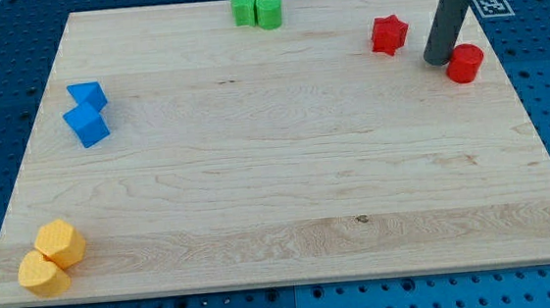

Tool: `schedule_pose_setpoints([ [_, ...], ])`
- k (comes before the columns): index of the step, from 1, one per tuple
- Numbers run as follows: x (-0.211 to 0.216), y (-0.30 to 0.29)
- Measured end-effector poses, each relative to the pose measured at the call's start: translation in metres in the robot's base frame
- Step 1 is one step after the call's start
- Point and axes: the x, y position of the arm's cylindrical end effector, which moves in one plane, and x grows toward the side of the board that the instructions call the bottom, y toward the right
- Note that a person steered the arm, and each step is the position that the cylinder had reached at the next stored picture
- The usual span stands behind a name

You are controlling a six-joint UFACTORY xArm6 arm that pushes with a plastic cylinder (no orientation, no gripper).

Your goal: Move red star slightly down

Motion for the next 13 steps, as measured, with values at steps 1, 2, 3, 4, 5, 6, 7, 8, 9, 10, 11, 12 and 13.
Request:
schedule_pose_setpoints([
  [1, 0.010, 0.013],
  [2, 0.016, 0.022],
  [3, 0.017, 0.027],
  [4, 0.010, 0.027],
  [5, -0.043, 0.027],
  [6, -0.082, 0.004],
  [7, -0.091, -0.048],
  [8, -0.091, -0.088],
  [9, -0.081, -0.081],
  [10, -0.064, -0.066],
  [11, -0.066, -0.058],
  [12, -0.068, -0.046],
  [13, -0.051, -0.044],
])
